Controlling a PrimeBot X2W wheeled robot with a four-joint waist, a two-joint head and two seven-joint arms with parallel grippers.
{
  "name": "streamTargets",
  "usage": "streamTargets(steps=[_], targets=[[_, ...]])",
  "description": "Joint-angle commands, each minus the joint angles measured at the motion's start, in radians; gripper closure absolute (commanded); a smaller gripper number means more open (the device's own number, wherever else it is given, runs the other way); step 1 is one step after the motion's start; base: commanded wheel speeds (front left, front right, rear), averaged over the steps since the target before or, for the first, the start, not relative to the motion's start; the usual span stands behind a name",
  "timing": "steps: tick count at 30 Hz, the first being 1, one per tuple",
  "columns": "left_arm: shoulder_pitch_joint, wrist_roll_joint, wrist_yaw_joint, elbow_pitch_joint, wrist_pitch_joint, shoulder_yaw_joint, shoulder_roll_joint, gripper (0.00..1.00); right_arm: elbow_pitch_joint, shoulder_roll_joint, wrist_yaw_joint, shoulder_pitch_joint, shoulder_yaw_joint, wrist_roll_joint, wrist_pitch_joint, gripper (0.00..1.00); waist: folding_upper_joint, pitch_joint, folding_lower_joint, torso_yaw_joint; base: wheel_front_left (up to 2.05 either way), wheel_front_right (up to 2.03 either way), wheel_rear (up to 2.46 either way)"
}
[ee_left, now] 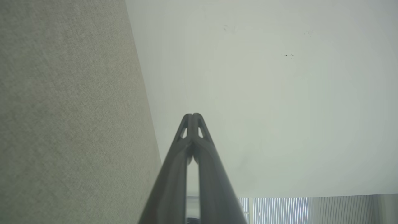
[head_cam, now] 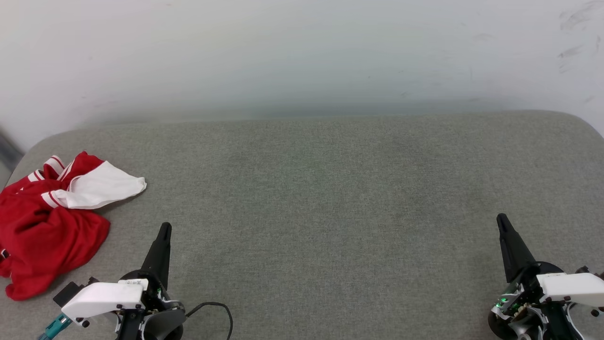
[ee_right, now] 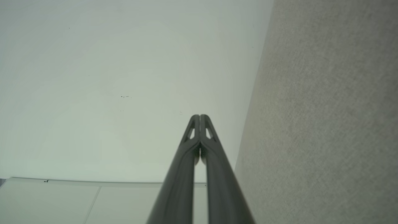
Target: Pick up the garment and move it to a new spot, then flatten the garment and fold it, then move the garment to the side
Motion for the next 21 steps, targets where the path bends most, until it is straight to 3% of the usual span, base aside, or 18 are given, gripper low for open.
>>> streamTargets(steps=[1, 21], targets=[[-0.006, 0.0, -0.004, 0.0, 0.002, 0.003, 0.0, 1.0, 0.0, 0.005, 0.0, -0.012, 0.0, 0.001, 0.001, 1.0, -0.0001, 0.0, 0.0, 0.0, 0.0, 0.0, 0.0], [-0.006, 0.0, -0.004, 0.0, 0.002, 0.003, 0.0, 1.0, 0.0, 0.005, 0.0, -0.012, 0.0, 0.001, 0.001, 1.0, -0.0001, 0.0, 0.0, 0.0, 0.0, 0.0, 0.0]])
